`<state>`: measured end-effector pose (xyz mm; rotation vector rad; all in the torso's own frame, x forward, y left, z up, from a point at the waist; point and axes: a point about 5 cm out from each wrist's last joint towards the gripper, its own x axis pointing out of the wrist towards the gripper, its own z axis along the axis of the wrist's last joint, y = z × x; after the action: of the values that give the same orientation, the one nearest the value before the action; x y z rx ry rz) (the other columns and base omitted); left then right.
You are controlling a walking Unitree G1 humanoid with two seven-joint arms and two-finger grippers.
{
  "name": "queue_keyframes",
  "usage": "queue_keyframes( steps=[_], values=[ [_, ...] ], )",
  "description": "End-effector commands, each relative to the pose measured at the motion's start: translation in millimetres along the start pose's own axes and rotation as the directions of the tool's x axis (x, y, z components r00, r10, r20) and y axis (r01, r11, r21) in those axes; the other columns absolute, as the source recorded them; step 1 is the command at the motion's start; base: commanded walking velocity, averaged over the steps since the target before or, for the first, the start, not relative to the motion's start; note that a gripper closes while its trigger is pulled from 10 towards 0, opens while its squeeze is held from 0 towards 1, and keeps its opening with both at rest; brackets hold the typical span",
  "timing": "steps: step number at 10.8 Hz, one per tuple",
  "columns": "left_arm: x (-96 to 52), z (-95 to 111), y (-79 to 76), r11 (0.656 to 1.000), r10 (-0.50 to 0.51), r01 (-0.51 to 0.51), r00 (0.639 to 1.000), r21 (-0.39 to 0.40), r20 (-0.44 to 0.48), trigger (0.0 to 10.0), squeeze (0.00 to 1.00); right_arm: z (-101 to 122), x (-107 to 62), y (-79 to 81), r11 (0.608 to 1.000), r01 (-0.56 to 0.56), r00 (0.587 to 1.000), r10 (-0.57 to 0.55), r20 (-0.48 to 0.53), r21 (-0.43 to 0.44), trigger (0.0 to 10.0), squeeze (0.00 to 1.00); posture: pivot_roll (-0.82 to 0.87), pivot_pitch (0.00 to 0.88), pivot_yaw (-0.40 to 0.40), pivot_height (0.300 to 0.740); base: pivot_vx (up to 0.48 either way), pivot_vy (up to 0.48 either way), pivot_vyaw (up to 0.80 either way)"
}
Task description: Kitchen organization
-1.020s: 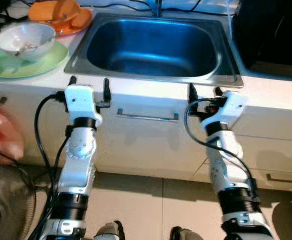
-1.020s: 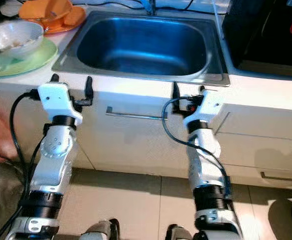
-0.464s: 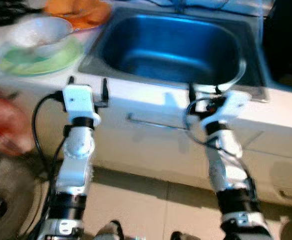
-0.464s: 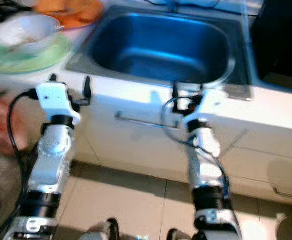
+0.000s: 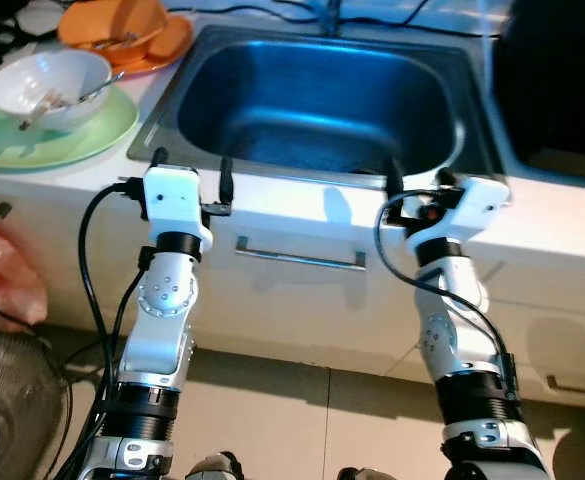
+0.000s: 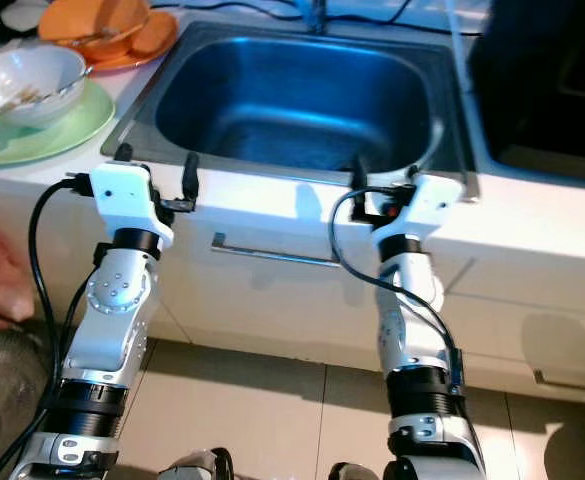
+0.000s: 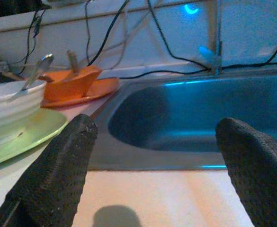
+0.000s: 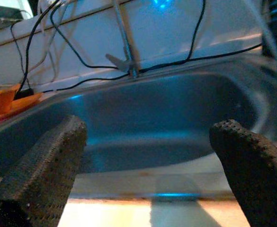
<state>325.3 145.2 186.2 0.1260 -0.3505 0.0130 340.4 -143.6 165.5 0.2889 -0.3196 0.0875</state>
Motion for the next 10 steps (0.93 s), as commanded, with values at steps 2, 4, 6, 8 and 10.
queue_keyframes(
  steps=[2, 4, 6, 8, 10],
  values=[
    [2.9, 8.8, -0.9, 1.000, -0.015, 0.015, 0.999, 0.007, 0.029, 10.0, 0.00, 15.4, 5.5, 1.3, 1.000, 0.004, 0.998, -0.005, 0.066, 0.008, 10.0, 0.00, 0.04, 0.146, 0.004, 0.740, 0.298, 0.000, 0.00],
    [7.4, 21.3, -2.1, 1.000, -0.021, 0.021, 0.997, 0.007, 0.078, 10.0, 0.00, 48.4, 15.8, 13.9, 0.999, -0.033, 0.979, 0.033, 0.199, -0.007, 10.0, 0.00, 0.04, 0.144, 0.001, 0.740, 0.298, 0.000, 0.00],
    [8.2, 24.6, -1.4, 1.000, -0.021, 0.020, 0.996, 0.010, 0.090, 10.0, 0.00, 53.4, 17.9, 17.5, 0.999, -0.044, 0.976, 0.044, 0.213, -0.003, 10.0, 0.00, 0.04, 0.144, 0.001, 0.740, 0.309, 0.000, 0.00],
    [9.2, 27.8, -1.8, 1.000, -0.021, 0.020, 0.995, 0.011, 0.102, 10.0, 0.00, 46.9, 15.8, 16.3, 0.999, -0.041, 0.982, 0.042, 0.182, -0.007, 10.0, 0.00, 0.04, 0.143, -0.003, 0.740, 0.360, 0.000, 0.00],
    [8.5, 28.6, -2.2, 1.000, -0.022, 0.021, 0.994, 0.012, 0.105, 10.0, 0.00, 44.5, 14.5, 15.4, 0.999, -0.039, 0.985, 0.040, 0.167, -0.008, 10.0, 0.00, 0.04, 0.142, -0.003, 0.740, 0.405, 0.000, 0.00]
  ],
)
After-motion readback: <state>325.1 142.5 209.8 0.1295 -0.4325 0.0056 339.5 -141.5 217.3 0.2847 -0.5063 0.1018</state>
